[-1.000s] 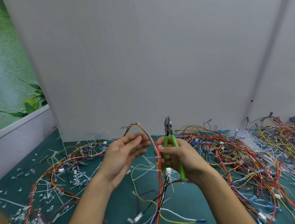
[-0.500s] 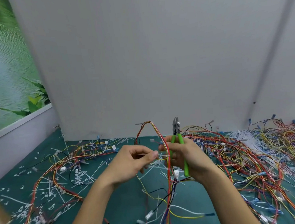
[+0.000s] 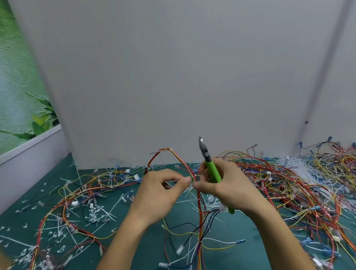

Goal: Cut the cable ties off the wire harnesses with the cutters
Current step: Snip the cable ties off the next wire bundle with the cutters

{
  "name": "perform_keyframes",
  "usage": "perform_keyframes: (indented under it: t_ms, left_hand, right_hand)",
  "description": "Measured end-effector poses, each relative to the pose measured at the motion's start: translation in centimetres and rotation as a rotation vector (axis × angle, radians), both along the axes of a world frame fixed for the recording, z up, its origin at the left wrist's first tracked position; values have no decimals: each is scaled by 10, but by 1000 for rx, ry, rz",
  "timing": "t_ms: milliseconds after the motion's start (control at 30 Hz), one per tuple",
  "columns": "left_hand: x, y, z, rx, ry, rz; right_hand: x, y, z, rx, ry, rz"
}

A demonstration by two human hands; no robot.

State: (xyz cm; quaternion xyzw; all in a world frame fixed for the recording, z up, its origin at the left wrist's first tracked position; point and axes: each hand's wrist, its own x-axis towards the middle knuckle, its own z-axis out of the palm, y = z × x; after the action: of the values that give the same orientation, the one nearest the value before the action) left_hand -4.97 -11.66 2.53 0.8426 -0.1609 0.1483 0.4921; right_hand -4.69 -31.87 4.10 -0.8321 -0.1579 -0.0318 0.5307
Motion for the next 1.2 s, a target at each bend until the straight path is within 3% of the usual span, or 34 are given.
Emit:
perform_keyframes:
  t_ms: [367,633,833,1033,1200]
  left_hand:
    - [-11,-23,-5,17,-147,21]
    - [-3,-15,-9,89,-76,-110]
    - [2,-14,-17,55,-55,-106]
    - [8,-8,-24,101,46,-13]
    - [13,-10,-28,-101,66,-126]
  right_hand:
    - [2,12,-12,-295,-211,-118]
    - [6,16,-20,-283,-151,-137]
    - [10,13,-18,-129,-46,-159]
    - [8,11,-15,147,103,-82]
    - [9,9,-15,309,214,-17]
